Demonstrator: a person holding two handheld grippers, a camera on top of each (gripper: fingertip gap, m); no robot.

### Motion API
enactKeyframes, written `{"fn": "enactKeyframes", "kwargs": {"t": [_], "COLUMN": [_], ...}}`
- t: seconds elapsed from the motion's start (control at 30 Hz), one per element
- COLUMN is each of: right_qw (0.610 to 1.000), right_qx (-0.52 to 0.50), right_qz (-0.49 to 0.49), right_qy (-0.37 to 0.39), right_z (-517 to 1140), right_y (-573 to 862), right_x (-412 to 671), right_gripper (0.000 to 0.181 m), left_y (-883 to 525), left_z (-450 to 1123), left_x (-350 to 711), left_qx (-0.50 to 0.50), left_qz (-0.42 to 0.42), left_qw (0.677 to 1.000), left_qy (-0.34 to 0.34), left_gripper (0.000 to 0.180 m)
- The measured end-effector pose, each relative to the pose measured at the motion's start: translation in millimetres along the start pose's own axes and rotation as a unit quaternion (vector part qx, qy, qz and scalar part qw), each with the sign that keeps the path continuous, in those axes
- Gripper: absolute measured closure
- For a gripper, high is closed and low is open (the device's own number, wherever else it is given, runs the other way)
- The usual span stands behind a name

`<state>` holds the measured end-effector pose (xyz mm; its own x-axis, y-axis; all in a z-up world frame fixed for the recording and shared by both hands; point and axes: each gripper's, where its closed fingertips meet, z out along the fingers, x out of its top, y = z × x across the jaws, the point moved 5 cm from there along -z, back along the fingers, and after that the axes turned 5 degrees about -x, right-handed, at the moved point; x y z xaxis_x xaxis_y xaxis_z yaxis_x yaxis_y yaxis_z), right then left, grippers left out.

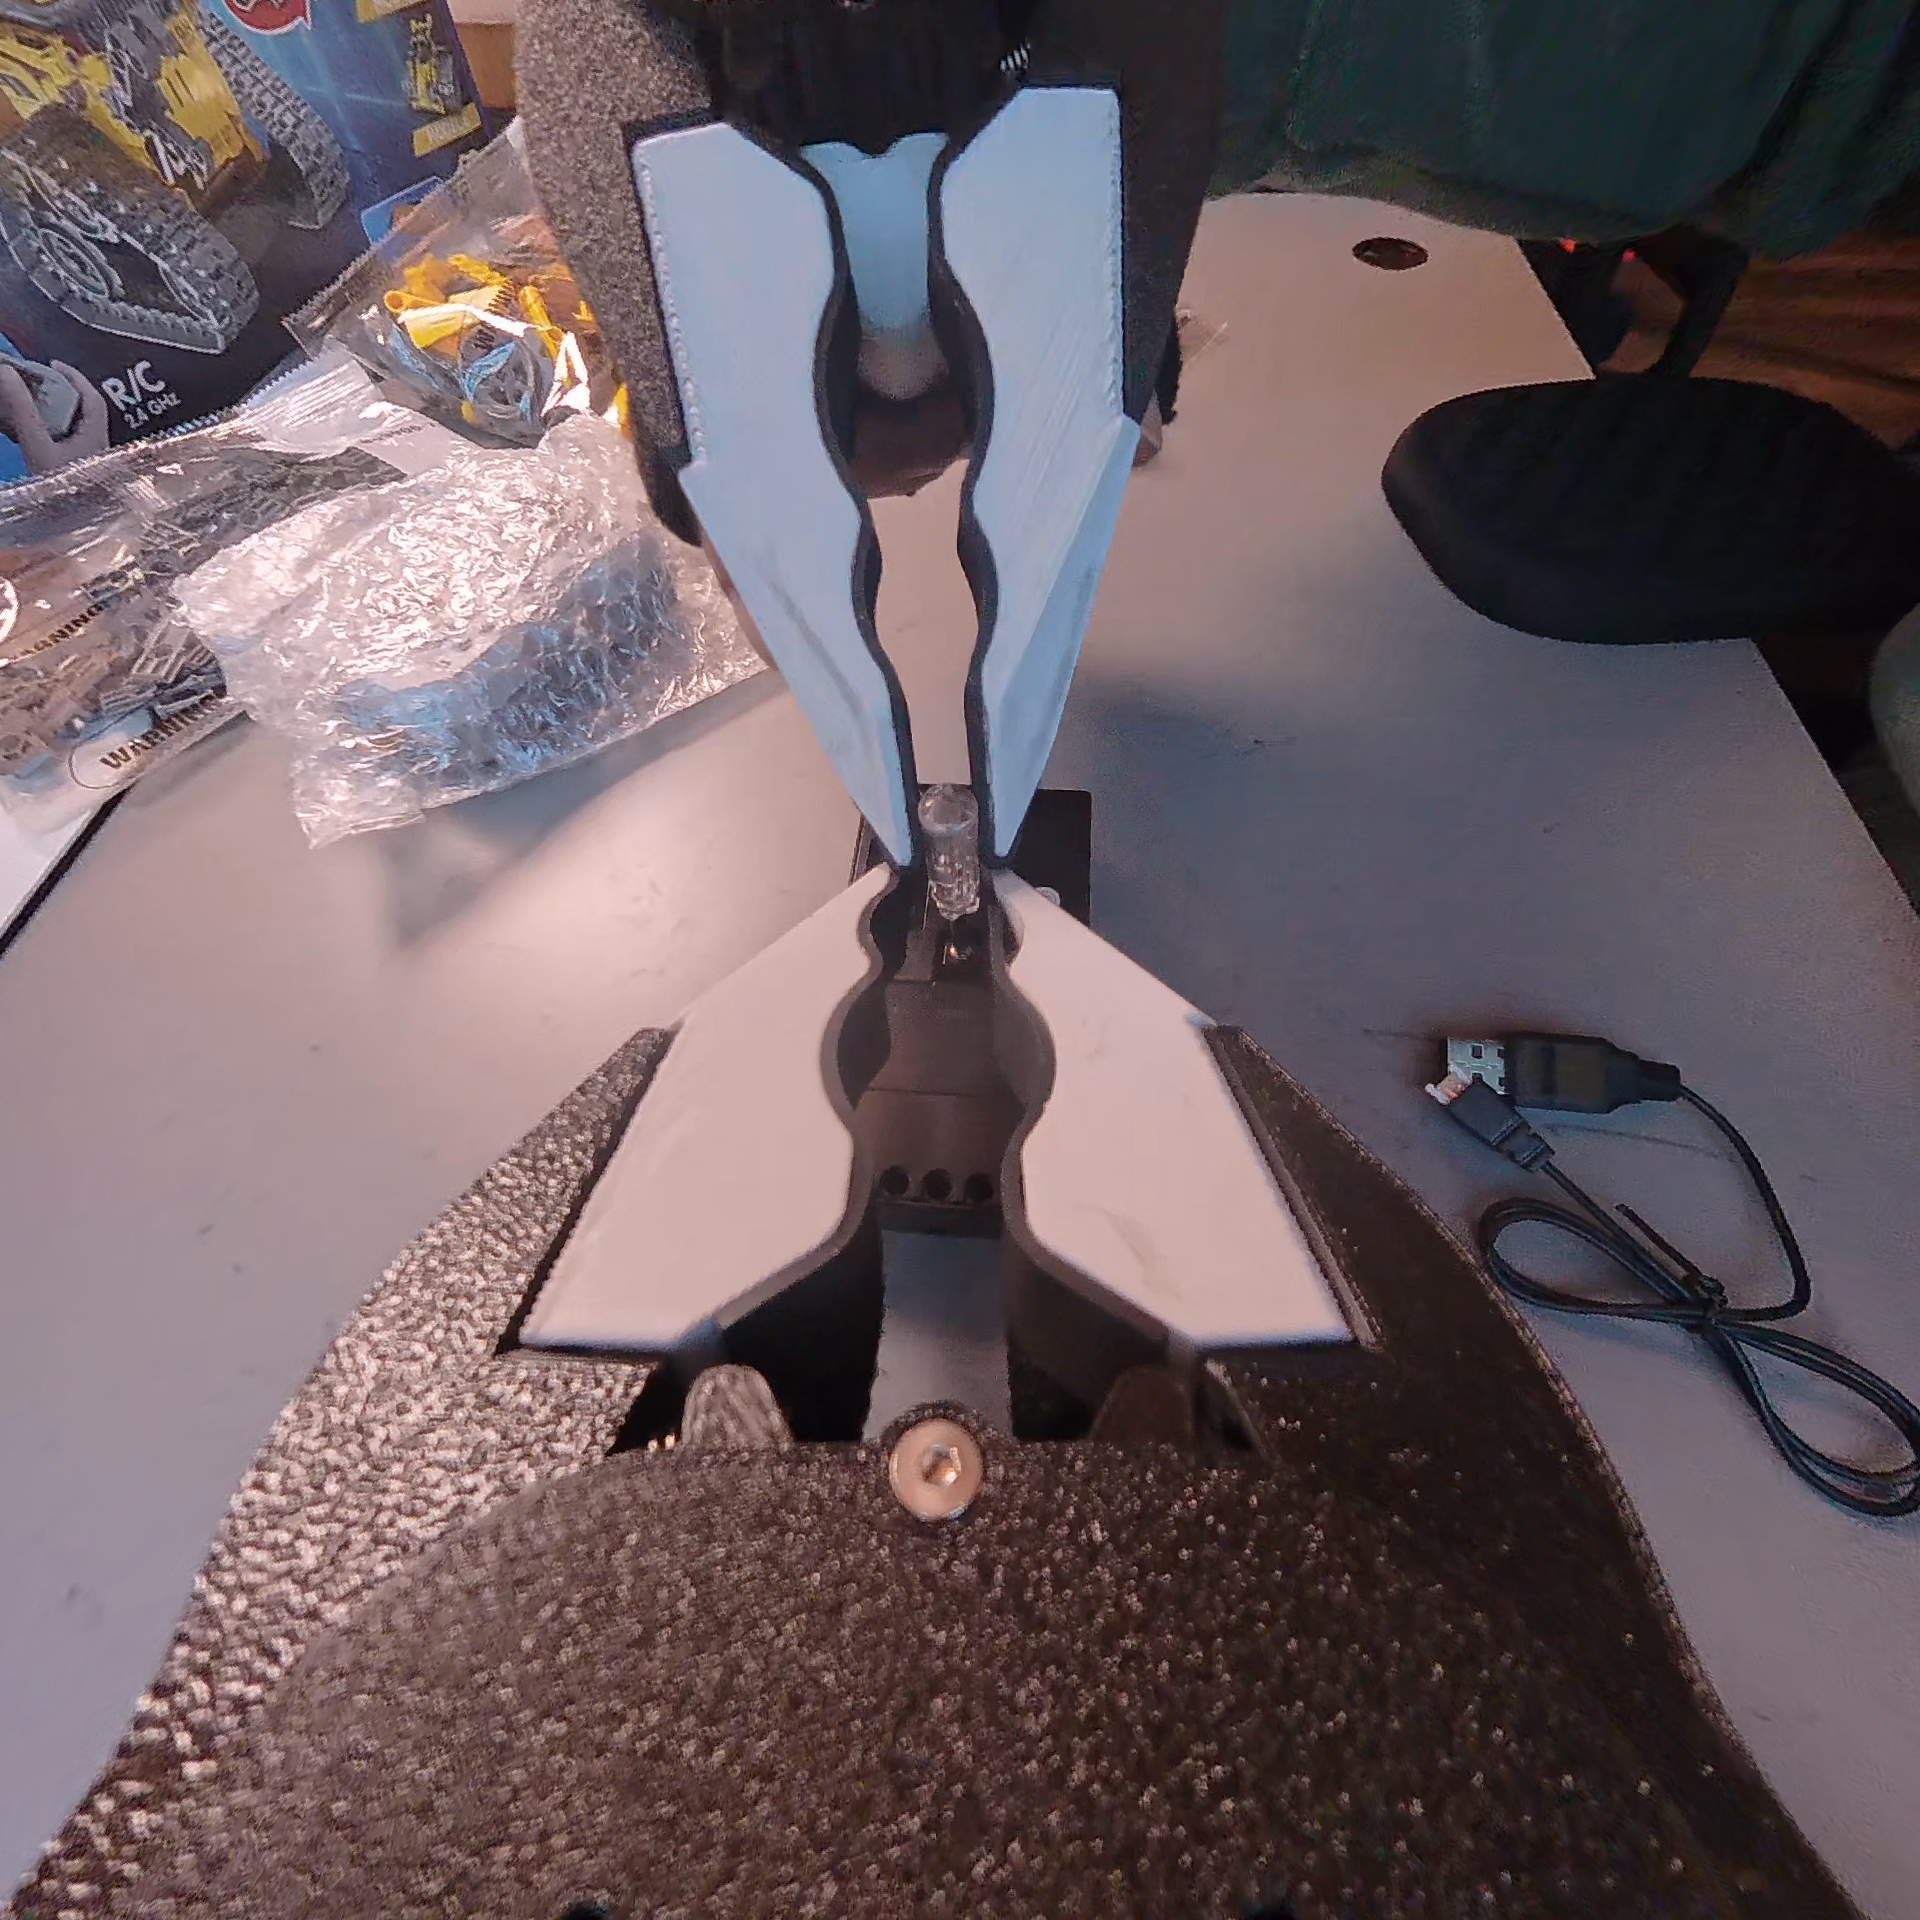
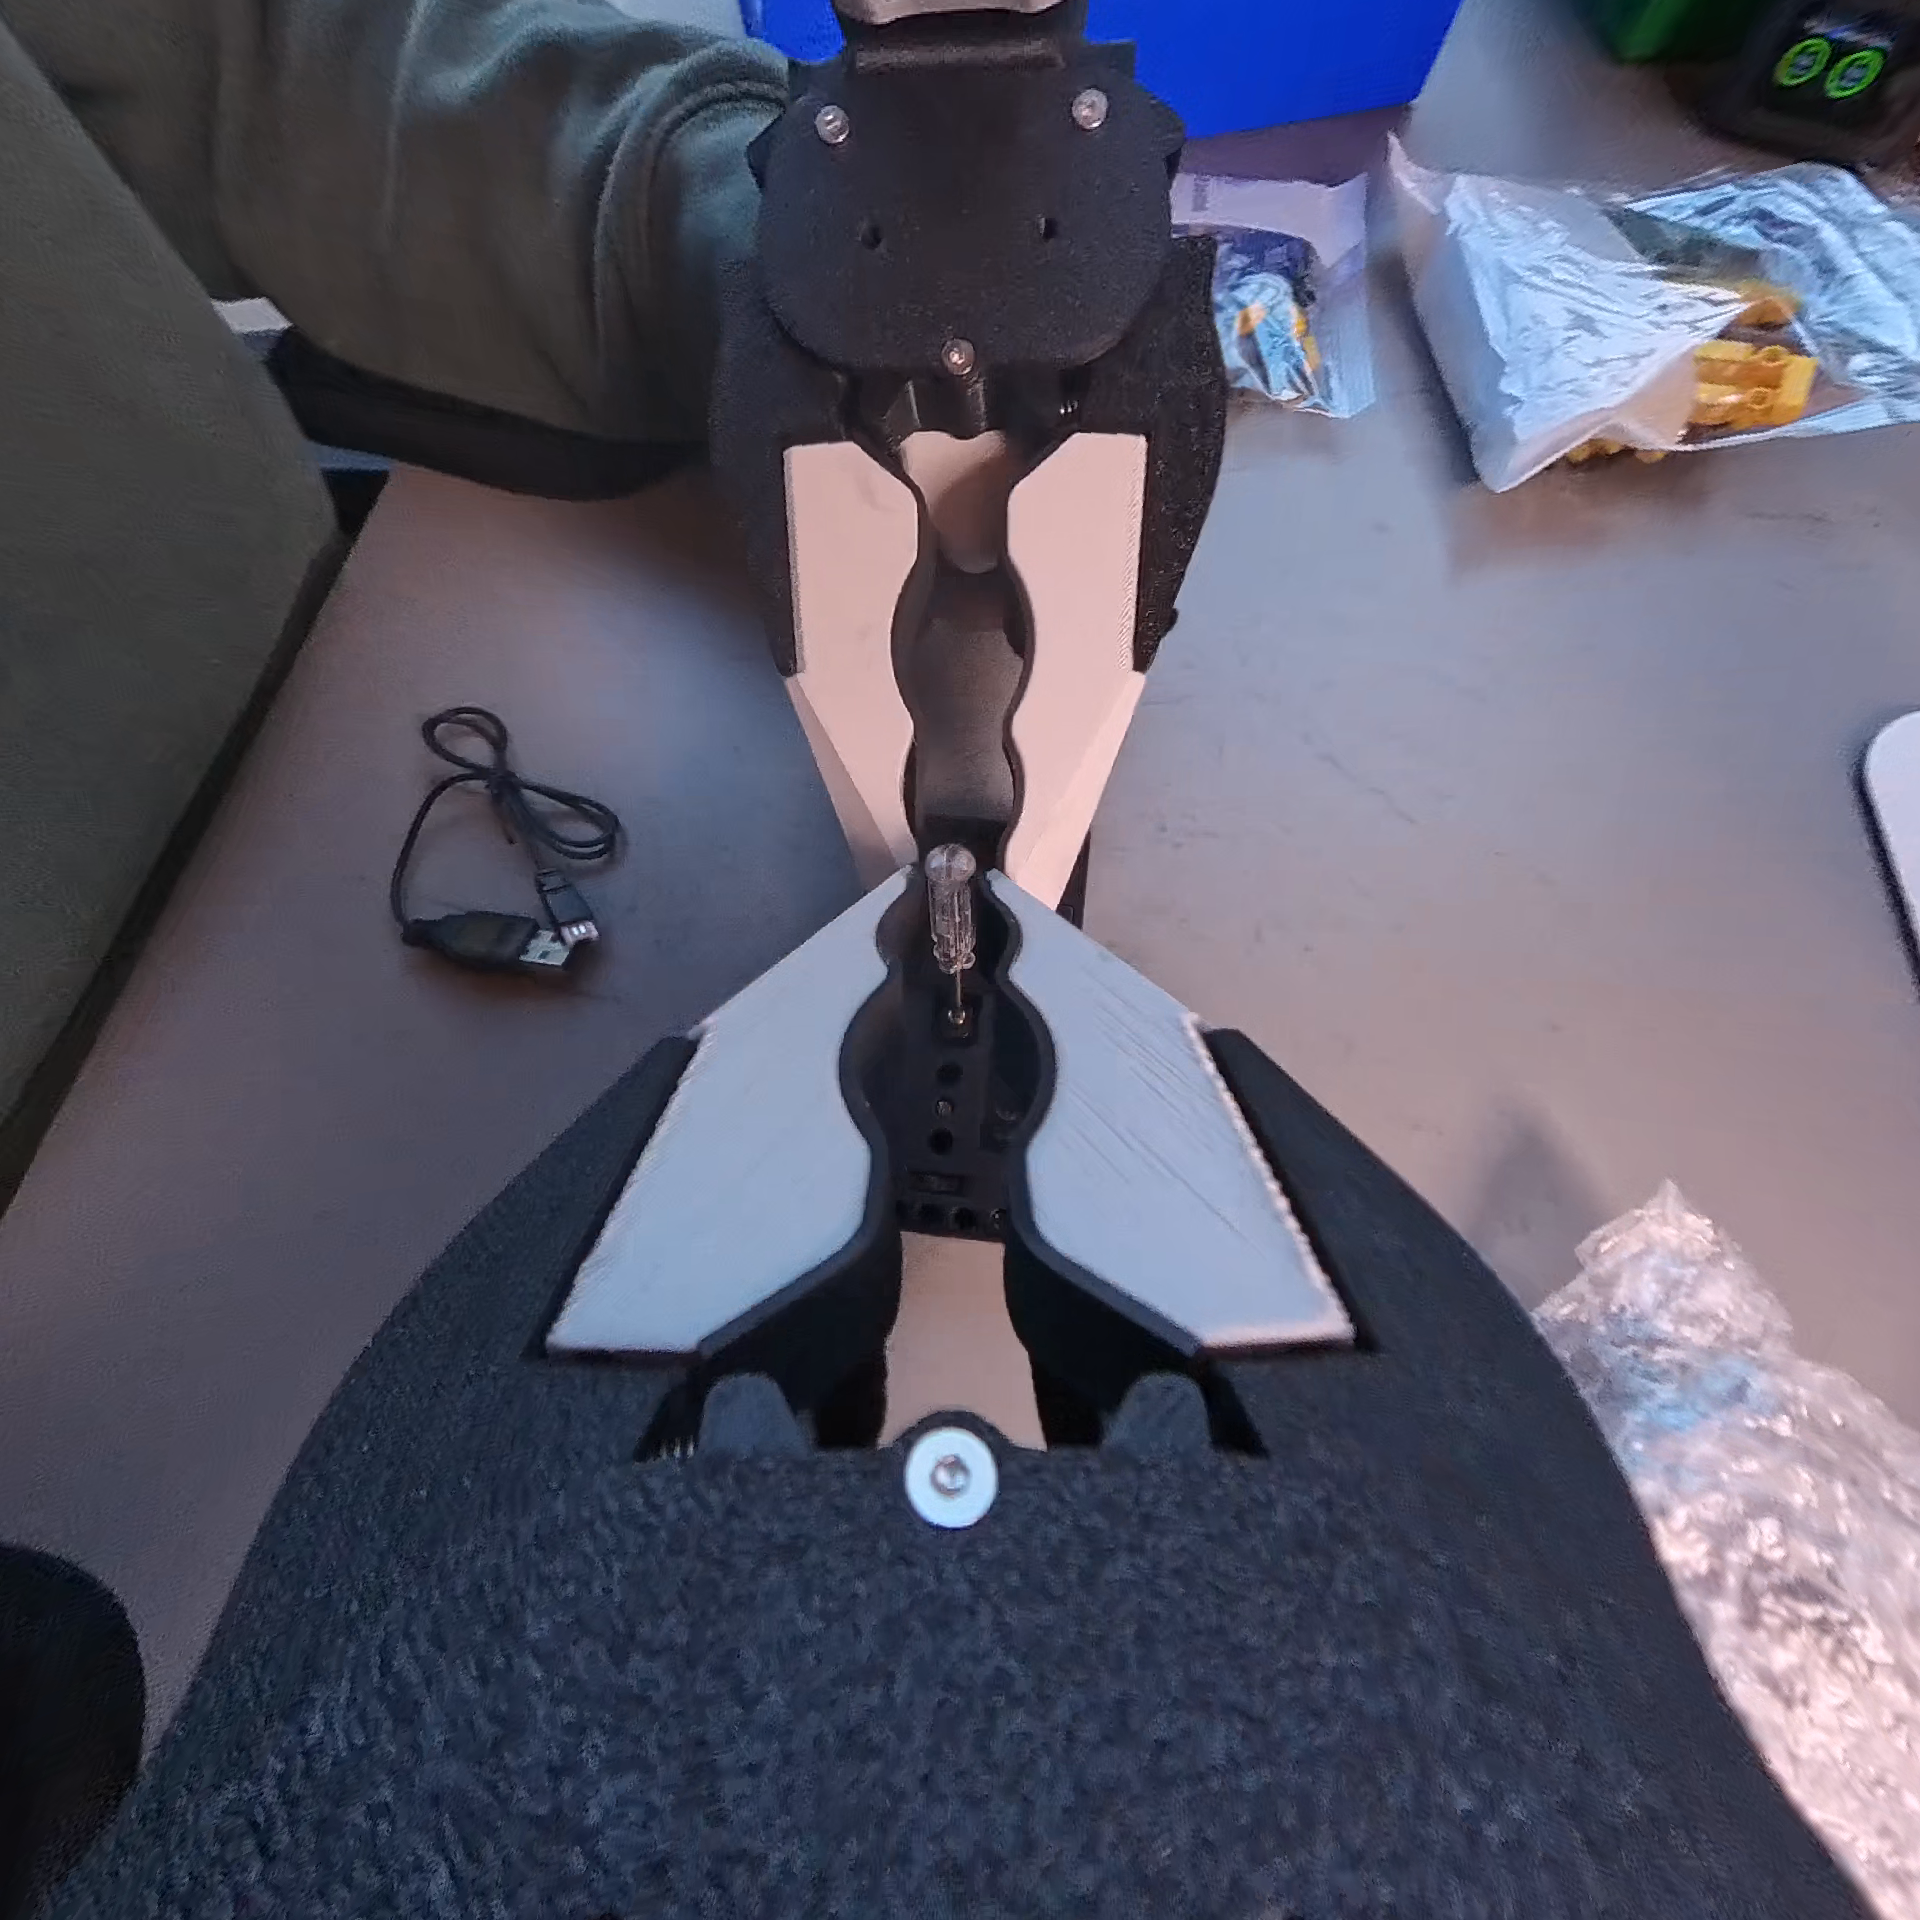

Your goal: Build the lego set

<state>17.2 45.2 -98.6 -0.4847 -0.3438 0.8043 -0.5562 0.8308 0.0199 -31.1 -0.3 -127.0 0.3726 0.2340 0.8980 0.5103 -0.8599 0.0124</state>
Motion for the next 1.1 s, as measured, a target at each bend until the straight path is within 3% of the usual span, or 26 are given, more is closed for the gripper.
{"fn": "enactKeyframes", "kwargs": {"t": [0.17, 0.33, 0.4, 0.53, 0.83, 0.97, 1.1], "right_qw": [0.998, 0.996, 0.995, 0.981, 0.907, 0.913, 0.958], "right_qx": [0.045, 0.010, -0.020, -0.145, -0.333, -0.332, -0.235], "right_qz": [0.010, 0.037, 0.053, 0.092, 0.224, 0.205, 0.139], "right_qy": [0.030, 0.082, 0.085, 0.088, 0.127, 0.118, 0.086], "right_z": [-2, -7, -8, -13, -7, -4, -6], "right_y": [3, 0, -1, -3, -27, -26, -19], "right_x": [-4, -12, -13, -14, -14, -13, -11], "right_gripper": [0.174, 0.174, 0.174, 0.156, 0.169, 0.175, 0.175], "left_y": [1, 3, 2, 2, 1, 0, 0], "left_z": [2, 8, 9, 9, 11, 11, 10], "left_x": [2, 4, 5, 5, 5, 5, 4], "left_qx": [-0.005, -0.007, 0.002, 0.018, 0.043, 0.055, 0.052], "left_qz": [-0.009, -0.022, -0.026, -0.031, -0.041, -0.041, -0.021], "left_qw": [1.000, 1.000, 1.000, 0.999, 0.998, 0.998, 0.998], "left_qy": [0.004, 0.003, 0.003, 0.003, 0.003, 0.002, 0.000], "left_gripper": [0.167, 0.171, 0.172, 0.172, 0.172, 0.171, 0.167]}}
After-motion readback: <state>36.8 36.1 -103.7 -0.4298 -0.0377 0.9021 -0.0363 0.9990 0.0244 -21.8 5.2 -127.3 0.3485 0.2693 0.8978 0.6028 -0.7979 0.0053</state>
